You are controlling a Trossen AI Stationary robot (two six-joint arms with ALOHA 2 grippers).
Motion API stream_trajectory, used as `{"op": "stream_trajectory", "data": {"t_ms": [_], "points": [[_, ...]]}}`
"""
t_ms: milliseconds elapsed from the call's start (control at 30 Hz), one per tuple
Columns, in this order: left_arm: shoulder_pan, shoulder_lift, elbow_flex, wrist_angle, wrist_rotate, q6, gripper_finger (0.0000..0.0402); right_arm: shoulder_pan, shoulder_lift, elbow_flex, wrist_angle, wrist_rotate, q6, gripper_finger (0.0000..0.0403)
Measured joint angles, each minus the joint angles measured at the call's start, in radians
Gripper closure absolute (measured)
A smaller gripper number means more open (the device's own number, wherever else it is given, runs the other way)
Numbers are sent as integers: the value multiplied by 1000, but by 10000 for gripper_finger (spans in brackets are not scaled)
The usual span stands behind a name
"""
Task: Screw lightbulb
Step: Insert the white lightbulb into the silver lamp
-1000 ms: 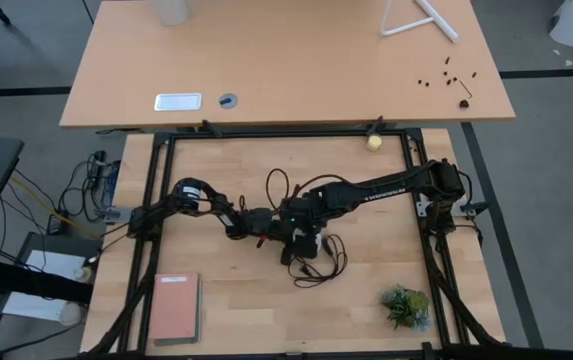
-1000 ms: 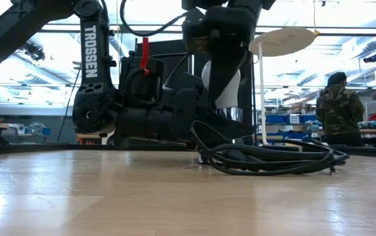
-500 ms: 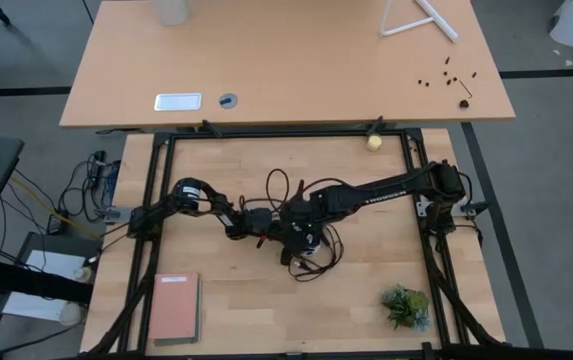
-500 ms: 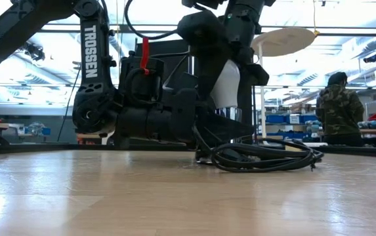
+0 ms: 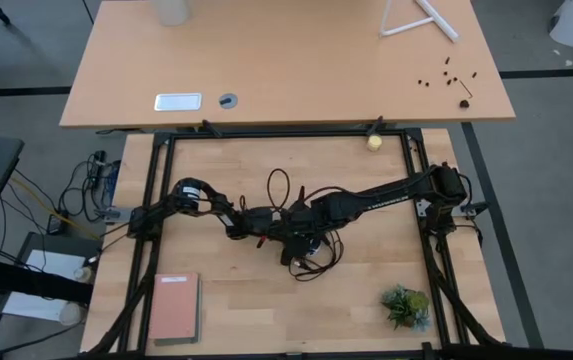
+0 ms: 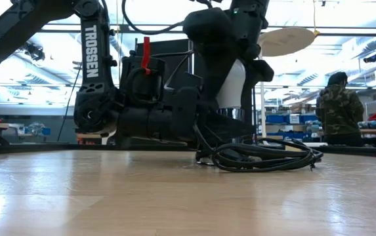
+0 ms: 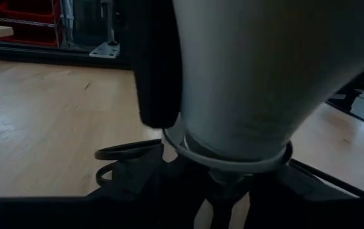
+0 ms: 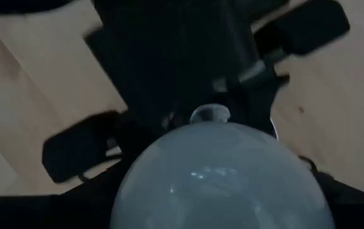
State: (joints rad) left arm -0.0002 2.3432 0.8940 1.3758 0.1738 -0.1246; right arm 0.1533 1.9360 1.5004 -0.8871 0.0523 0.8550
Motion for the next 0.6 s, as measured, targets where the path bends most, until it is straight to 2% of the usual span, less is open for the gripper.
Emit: {"op": "stream_trajectory", "data": {"t_ms": [200,400,600], "points": [[0,0,-1,-2,1,-10,213,6,-13,-1,-102,-69,32,136],[0,0,-2,3,0,5,213,25,-13,-6,-99,-24,-15,137],[-2,0,-2,5,-3,12,213,-13,-15,-1,-73,-24,-46,137]]}}
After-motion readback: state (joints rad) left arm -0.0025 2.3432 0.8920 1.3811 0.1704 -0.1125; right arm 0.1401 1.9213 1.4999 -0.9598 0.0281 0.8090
